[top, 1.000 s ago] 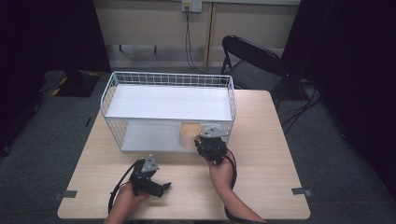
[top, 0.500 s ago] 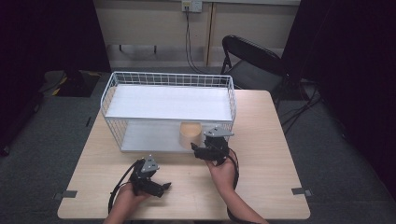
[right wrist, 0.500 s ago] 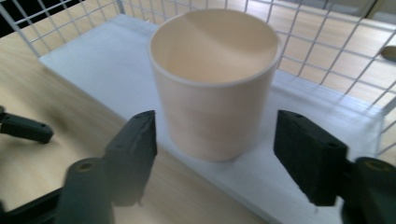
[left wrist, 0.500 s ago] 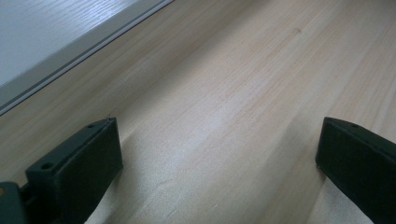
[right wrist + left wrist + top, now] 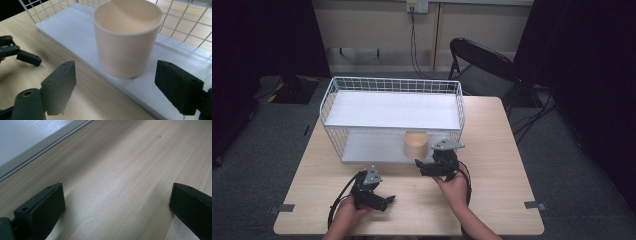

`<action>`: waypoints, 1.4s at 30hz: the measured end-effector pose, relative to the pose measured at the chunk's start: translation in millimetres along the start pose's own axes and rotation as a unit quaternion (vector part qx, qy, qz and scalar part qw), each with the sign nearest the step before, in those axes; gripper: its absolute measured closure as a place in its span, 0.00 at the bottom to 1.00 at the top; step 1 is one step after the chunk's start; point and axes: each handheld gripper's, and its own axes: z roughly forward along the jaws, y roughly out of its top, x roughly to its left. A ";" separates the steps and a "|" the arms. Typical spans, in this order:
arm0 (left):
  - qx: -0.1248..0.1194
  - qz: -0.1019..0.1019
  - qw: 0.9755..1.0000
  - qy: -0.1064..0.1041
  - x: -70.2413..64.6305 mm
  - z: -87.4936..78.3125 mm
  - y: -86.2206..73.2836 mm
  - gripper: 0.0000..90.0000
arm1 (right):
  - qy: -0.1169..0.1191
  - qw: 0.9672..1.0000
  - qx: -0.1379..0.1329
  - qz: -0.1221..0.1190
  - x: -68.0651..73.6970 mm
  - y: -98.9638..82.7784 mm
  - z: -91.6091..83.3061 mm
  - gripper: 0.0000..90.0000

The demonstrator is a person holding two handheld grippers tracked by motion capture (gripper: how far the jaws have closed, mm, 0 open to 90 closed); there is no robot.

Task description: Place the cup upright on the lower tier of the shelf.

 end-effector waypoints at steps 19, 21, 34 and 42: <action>0.000 0.000 1.000 0.000 0.0 0.0 0.0 0.00 | 0.020 0.999 0.000 -0.032 -7.0 -12.0 -18.8 0.16; 0.000 0.000 1.000 0.000 0.0 0.0 0.0 0.00 | 0.019 0.999 0.000 -0.034 -8.8 -13.7 -21.6 0.16; 0.000 0.000 1.000 0.000 0.0 0.0 0.0 0.00 | 0.037 0.999 -0.001 -0.038 -17.5 -24.5 -36.2 0.16; 0.000 0.000 1.000 0.000 0.0 0.0 0.0 0.00 | 0.045 0.998 0.004 -0.044 -20.8 -32.7 -42.6 0.16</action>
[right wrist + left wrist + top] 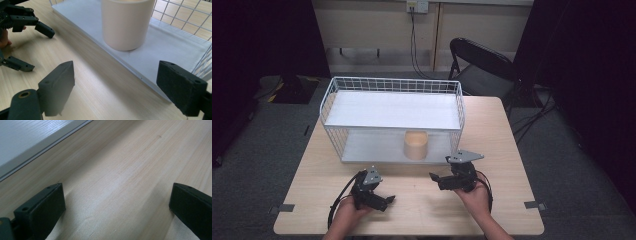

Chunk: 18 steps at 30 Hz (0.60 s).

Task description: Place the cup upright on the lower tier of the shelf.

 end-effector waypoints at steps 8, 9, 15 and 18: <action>0.000 0.000 1.000 0.000 0.0 0.0 0.0 0.00 | 0.004 1.000 -0.002 -0.001 -4.7 -10.0 -9.4 0.16; 0.000 0.000 1.000 0.000 0.0 0.0 0.0 0.00 | 0.004 1.000 -0.001 -0.003 -5.7 -11.7 -10.8 0.16; 0.000 0.000 1.000 0.000 0.0 0.0 0.0 0.00 | 0.000 1.000 0.006 -0.008 -10.3 -21.2 -16.3 0.16; 0.000 0.000 1.000 0.000 0.0 0.0 0.0 0.00 | 0.000 1.000 0.006 -0.013 -12.1 -25.1 -17.8 0.16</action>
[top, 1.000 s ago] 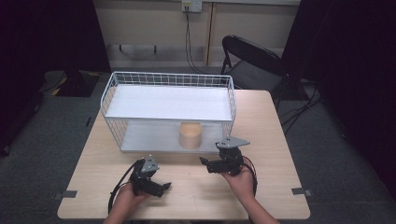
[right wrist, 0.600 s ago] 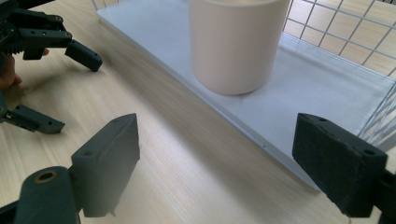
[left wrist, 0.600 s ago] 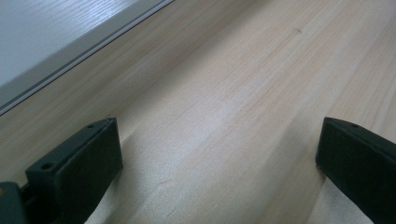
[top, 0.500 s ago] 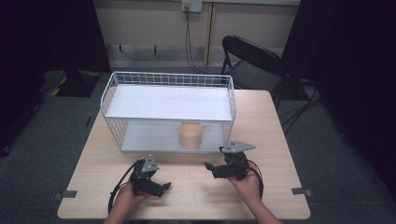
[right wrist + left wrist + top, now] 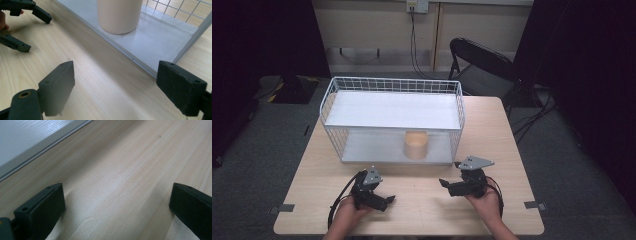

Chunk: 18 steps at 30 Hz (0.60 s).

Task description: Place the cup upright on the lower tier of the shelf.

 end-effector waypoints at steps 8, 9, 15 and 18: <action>0.000 0.000 1.000 0.000 0.0 0.0 0.0 0.00 | 0.007 1.000 0.001 -0.006 -3.0 -8.1 -4.3 0.16; 0.000 0.000 1.000 0.000 0.0 0.0 0.0 0.00 | 0.007 1.000 0.002 -0.007 -3.1 -9.2 -5.3 0.16; 0.000 0.000 1.000 0.000 0.0 0.0 0.0 0.00 | 0.013 1.000 0.003 -0.013 -6.8 -16.6 -10.9 0.16; 0.000 0.000 1.000 0.000 0.0 0.0 0.0 0.00 | 0.012 1.000 0.004 -0.019 -8.0 -20.2 -13.8 0.16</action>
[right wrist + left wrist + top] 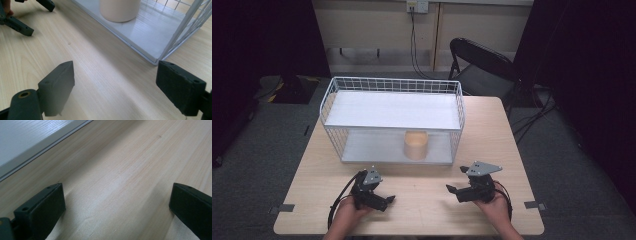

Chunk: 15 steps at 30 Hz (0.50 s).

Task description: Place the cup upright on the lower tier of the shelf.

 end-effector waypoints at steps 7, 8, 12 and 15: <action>0.000 0.000 1.000 0.000 0.0 0.0 0.0 0.00 | -0.001 1.000 0.003 -0.001 -5.0 -9.7 -5.6 0.17; 0.000 0.000 1.000 0.000 0.0 0.0 0.0 0.00 | -0.002 1.000 0.004 -0.002 -6.0 -11.7 -6.8 0.17; 0.000 0.000 1.000 0.000 0.0 0.0 0.0 0.00 | -0.004 1.000 0.010 -0.005 -8.4 -19.7 -10.0 0.17; 0.000 0.000 1.000 0.000 0.0 0.0 0.0 0.00 | -0.004 1.000 0.012 -0.003 -10.7 -25.8 -12.1 0.17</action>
